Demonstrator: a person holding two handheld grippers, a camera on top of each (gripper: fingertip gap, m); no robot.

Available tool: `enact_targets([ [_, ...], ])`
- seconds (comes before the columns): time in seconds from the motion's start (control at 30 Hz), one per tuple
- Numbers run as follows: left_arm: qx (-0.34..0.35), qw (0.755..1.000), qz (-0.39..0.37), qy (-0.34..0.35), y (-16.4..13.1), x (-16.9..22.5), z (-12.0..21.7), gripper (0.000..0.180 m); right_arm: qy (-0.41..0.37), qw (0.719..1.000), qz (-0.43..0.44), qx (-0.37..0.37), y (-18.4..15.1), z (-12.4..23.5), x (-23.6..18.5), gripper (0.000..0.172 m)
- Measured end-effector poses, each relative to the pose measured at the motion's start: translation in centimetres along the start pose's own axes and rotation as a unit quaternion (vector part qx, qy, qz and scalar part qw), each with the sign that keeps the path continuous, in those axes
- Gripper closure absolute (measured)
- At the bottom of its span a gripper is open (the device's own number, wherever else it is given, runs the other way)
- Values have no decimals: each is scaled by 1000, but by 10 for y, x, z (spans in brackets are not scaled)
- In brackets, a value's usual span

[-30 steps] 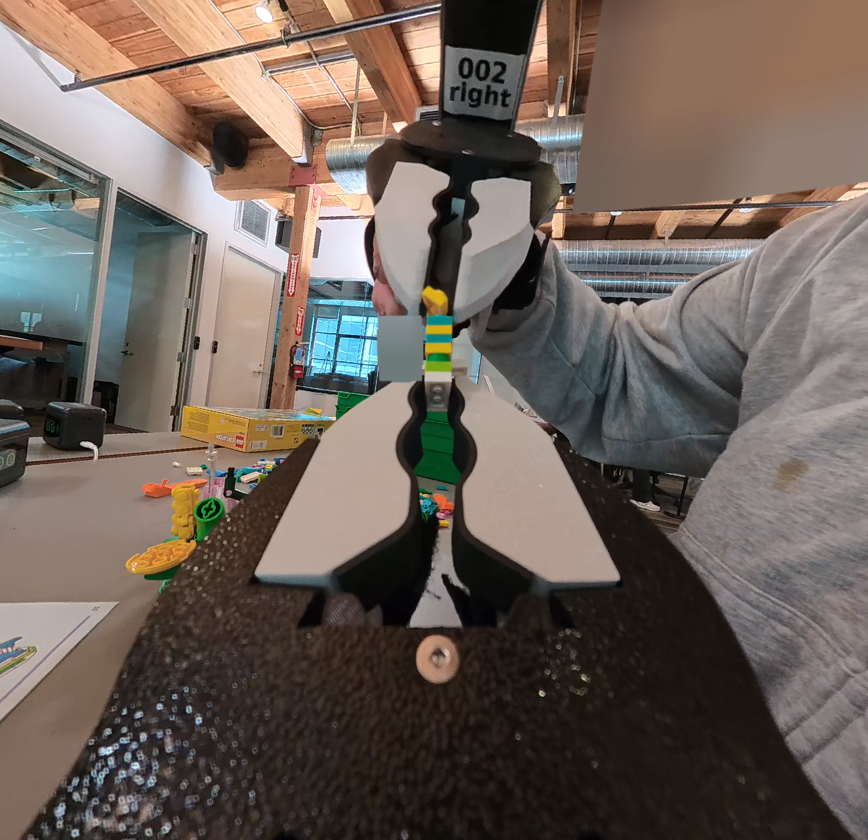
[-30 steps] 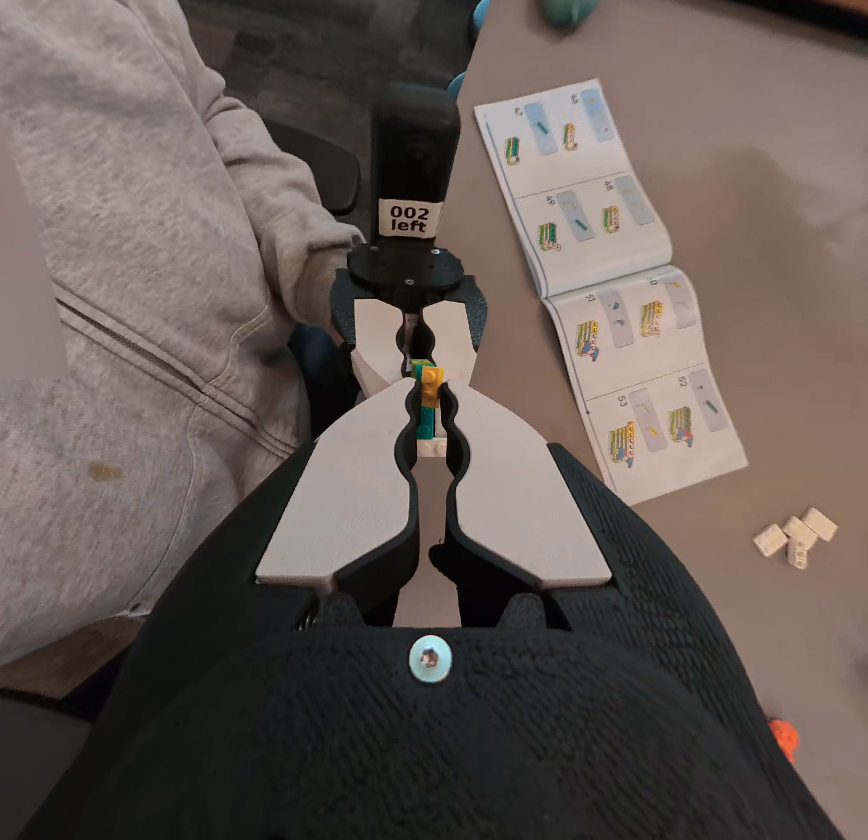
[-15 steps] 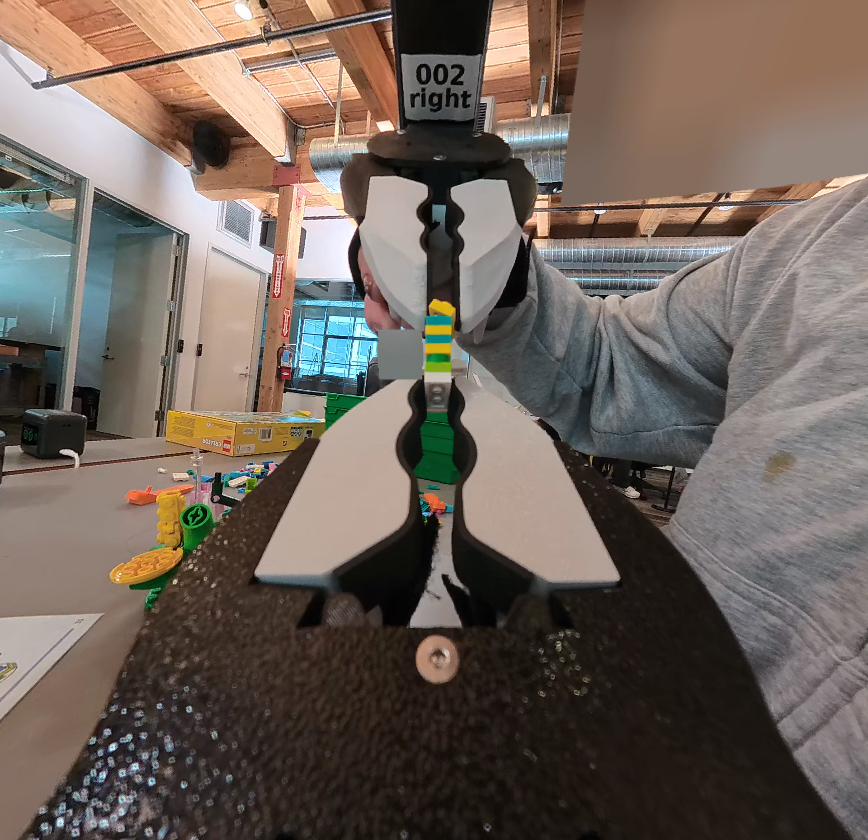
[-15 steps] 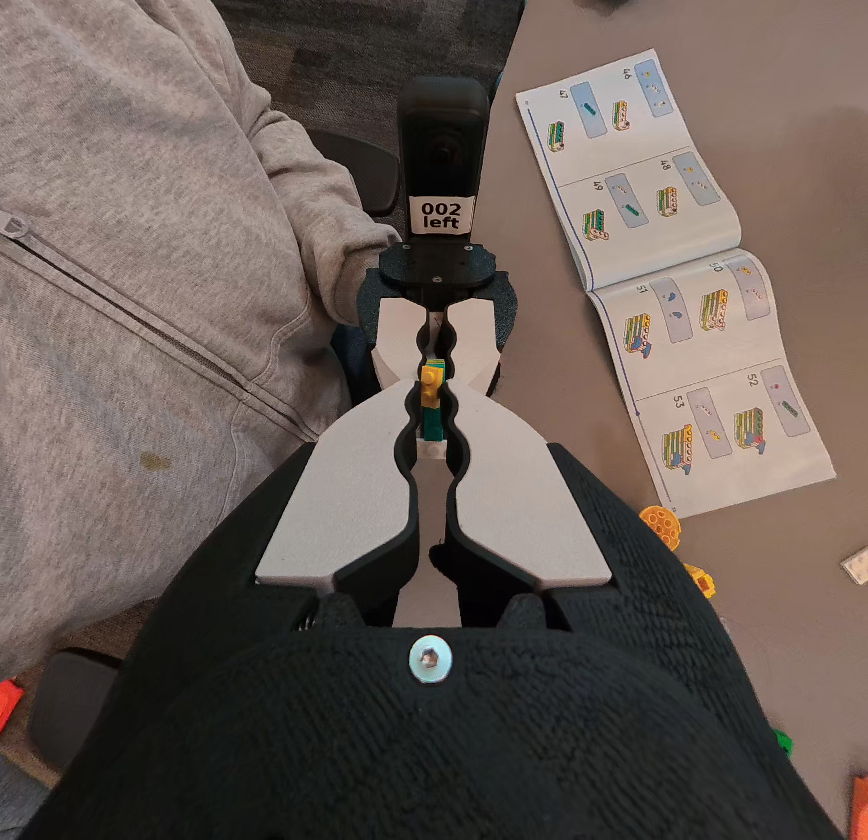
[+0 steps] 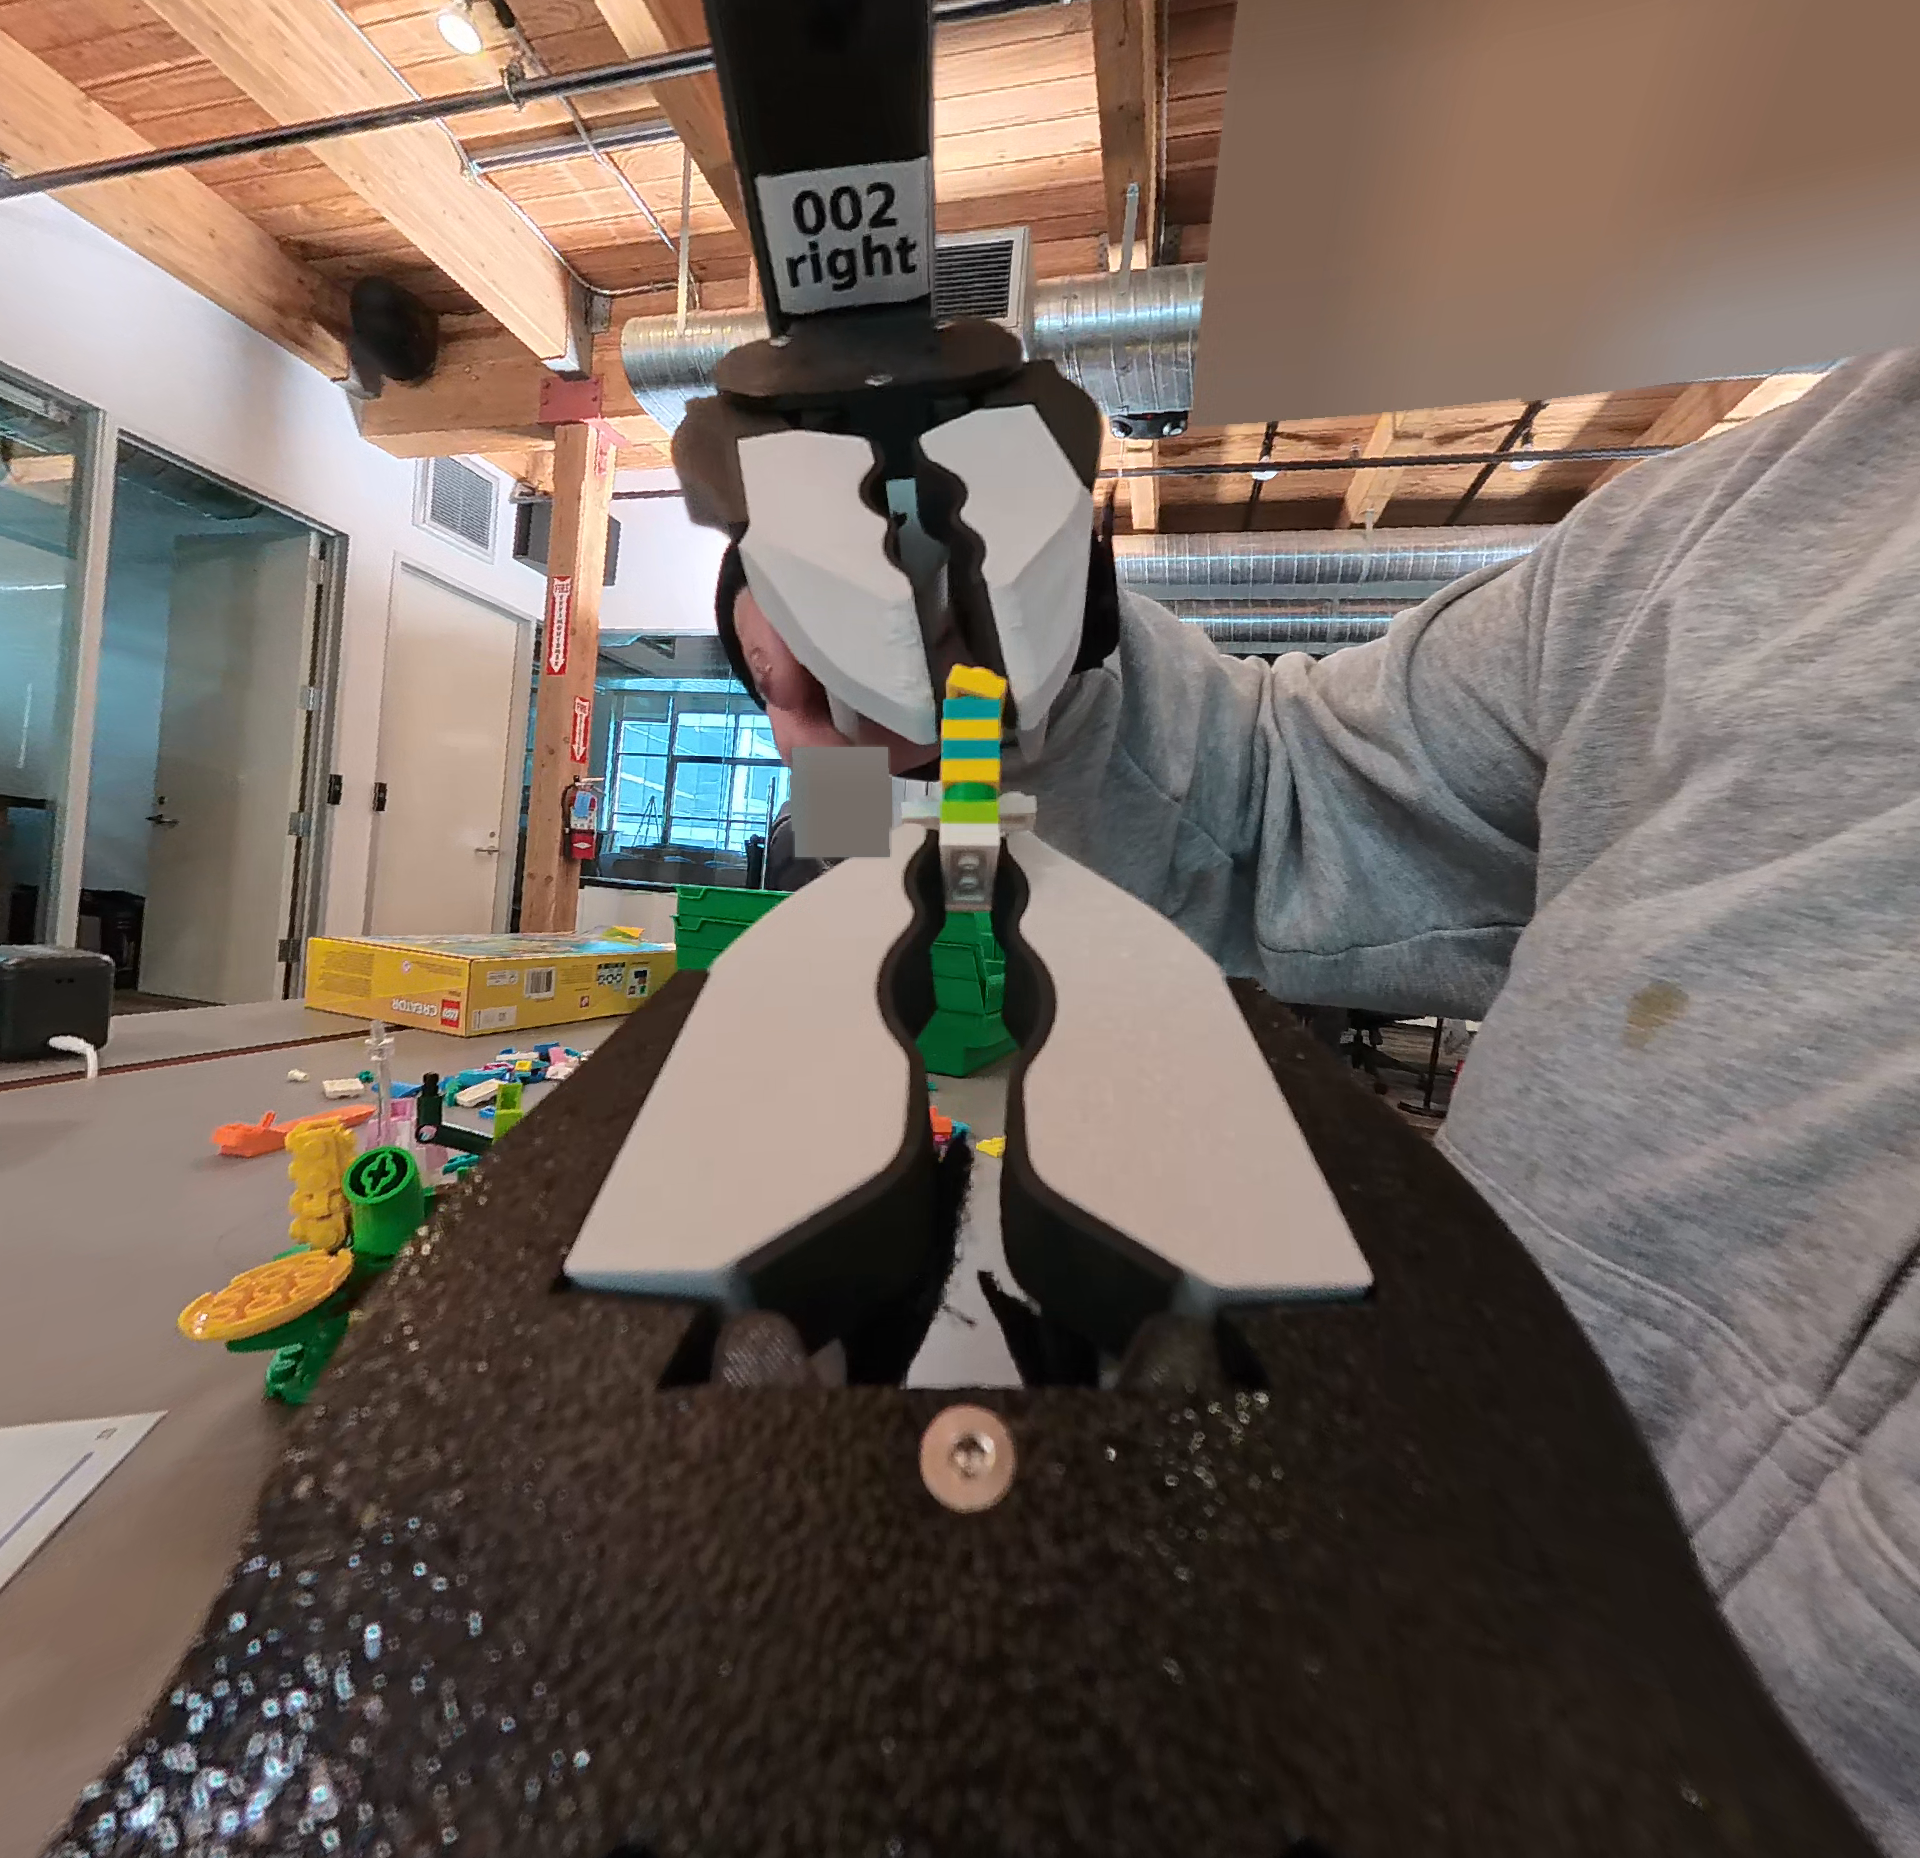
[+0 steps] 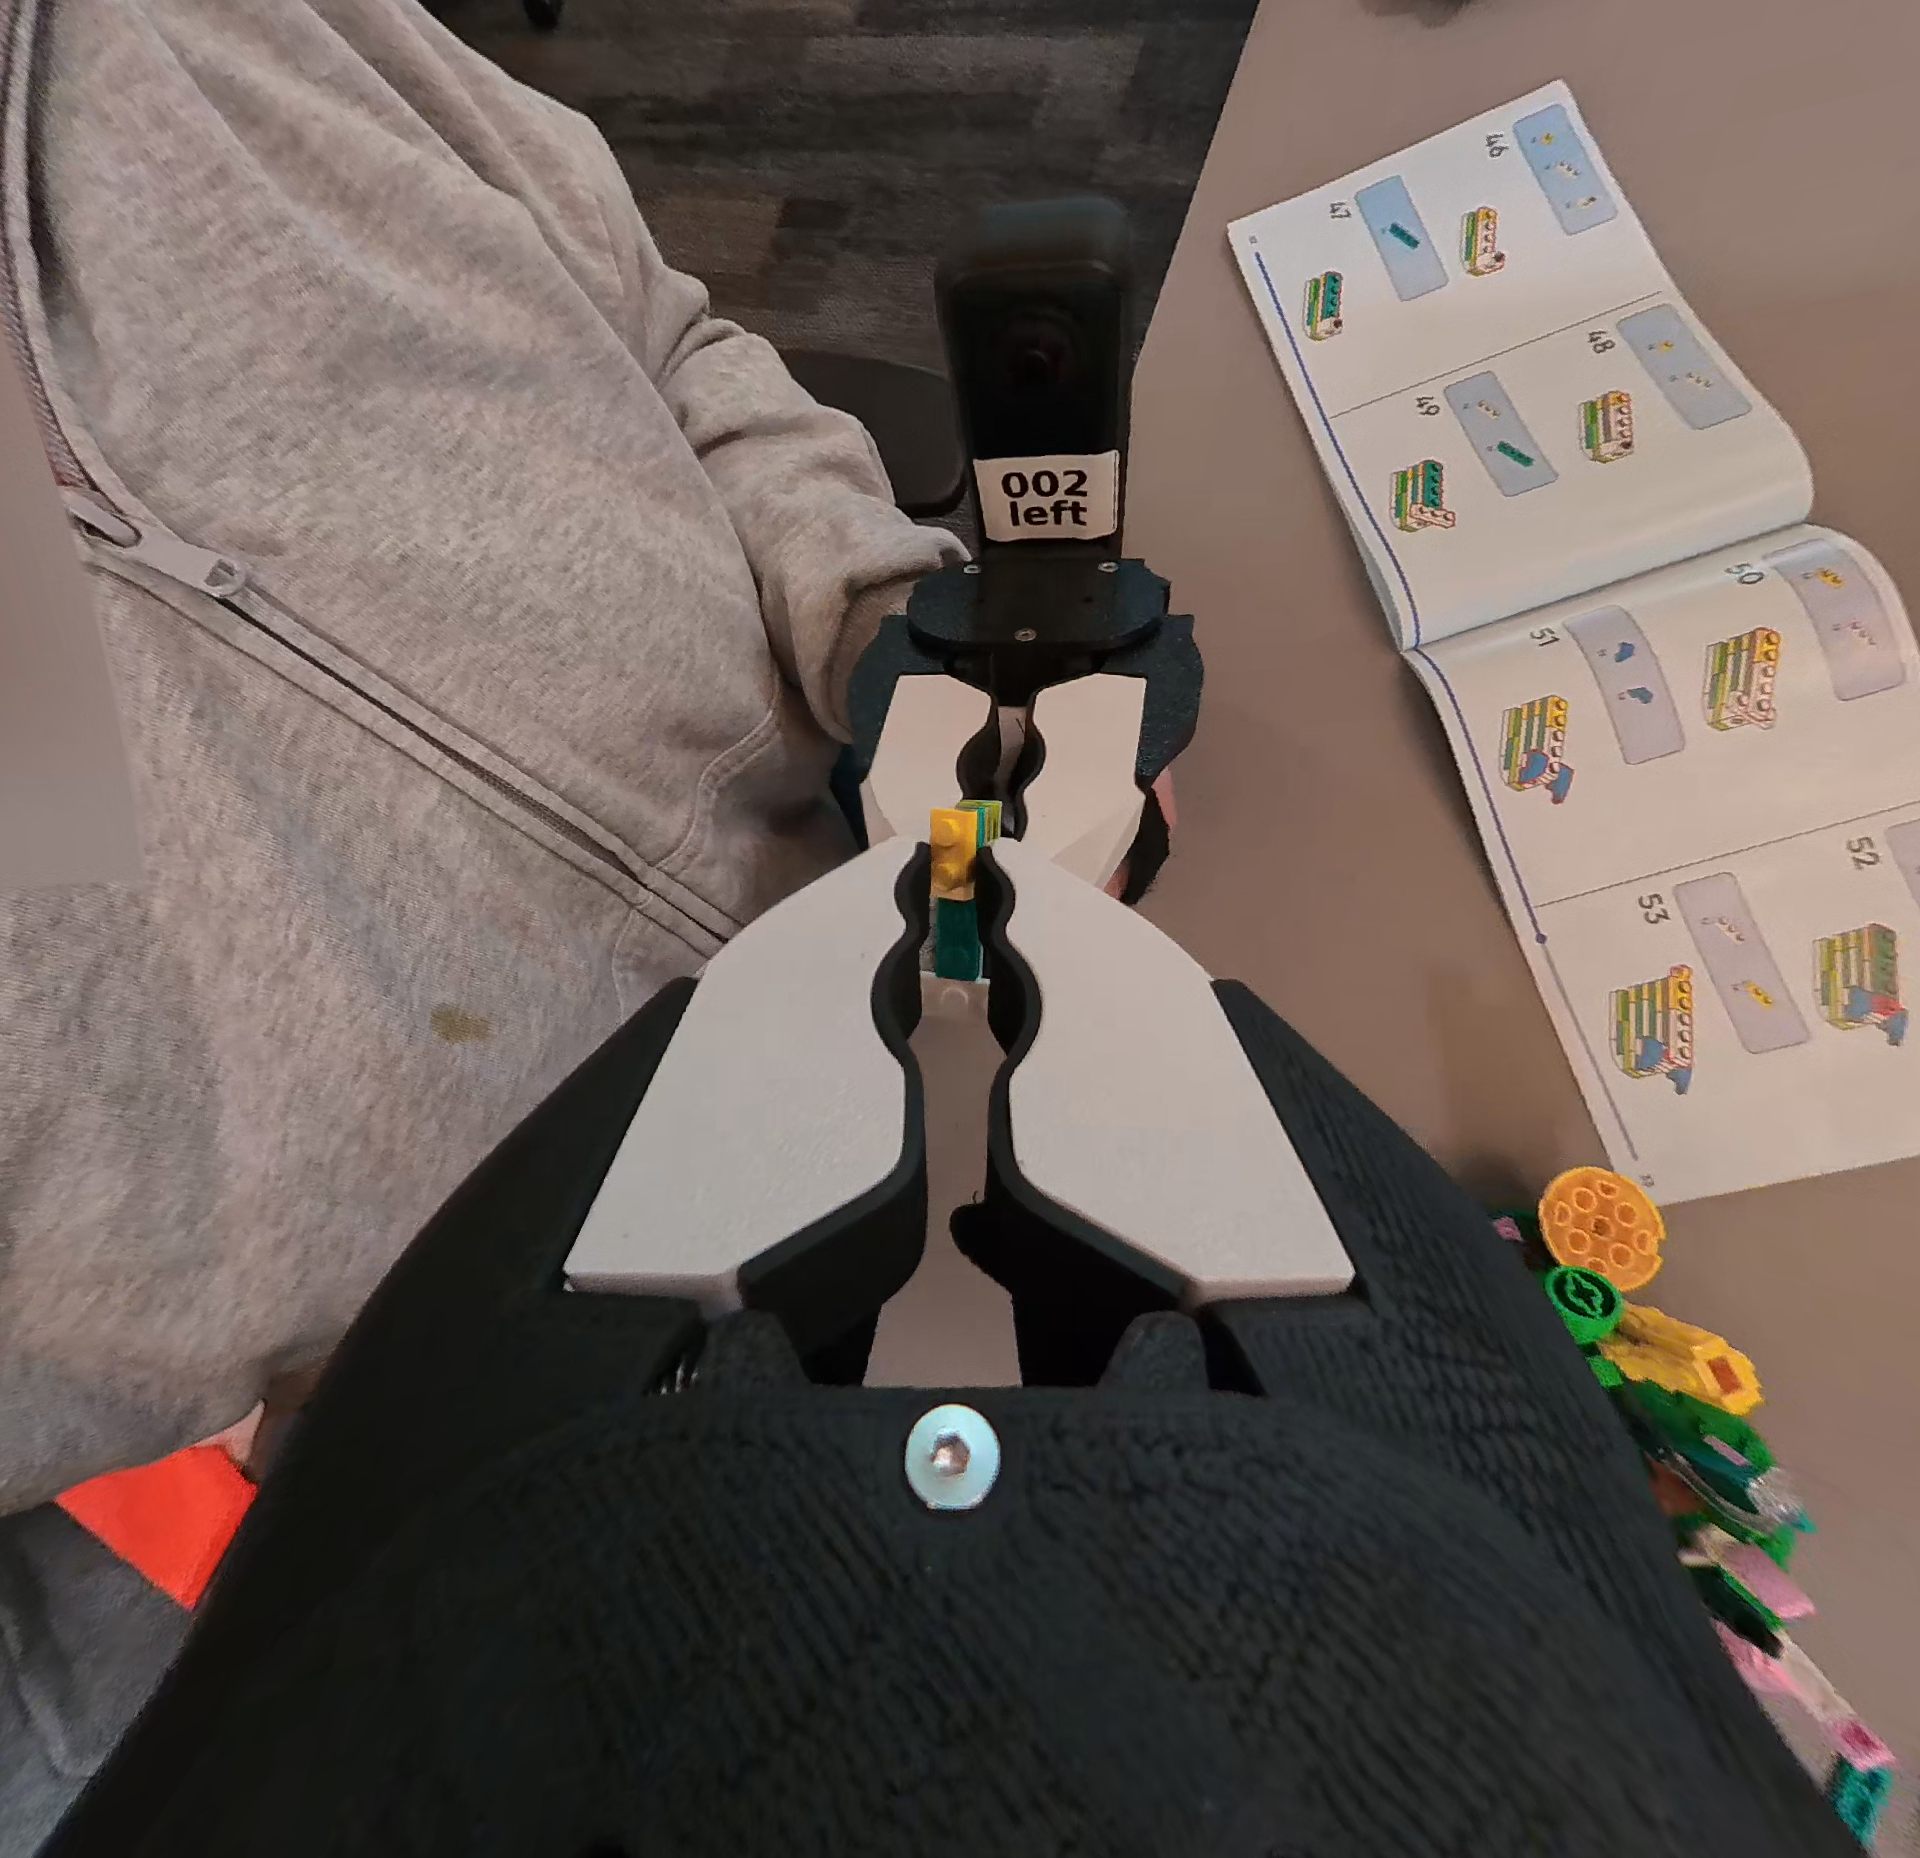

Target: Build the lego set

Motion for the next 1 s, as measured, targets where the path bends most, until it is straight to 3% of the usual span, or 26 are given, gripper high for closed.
enact_targets([
  [1.0,-4,1000,0,-7,0,2,-1,172,31,998,-37,37,-4,0,2,165],
])
Point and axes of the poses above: each gripper's, where its closed fingertips meet, z back along the fingers, y out of its top, x = y × z across the jaws, the point moved 5 cm from there along z, back along the fingers, and after that the axes turned 14 degrees about z, right-handed, at the moved point
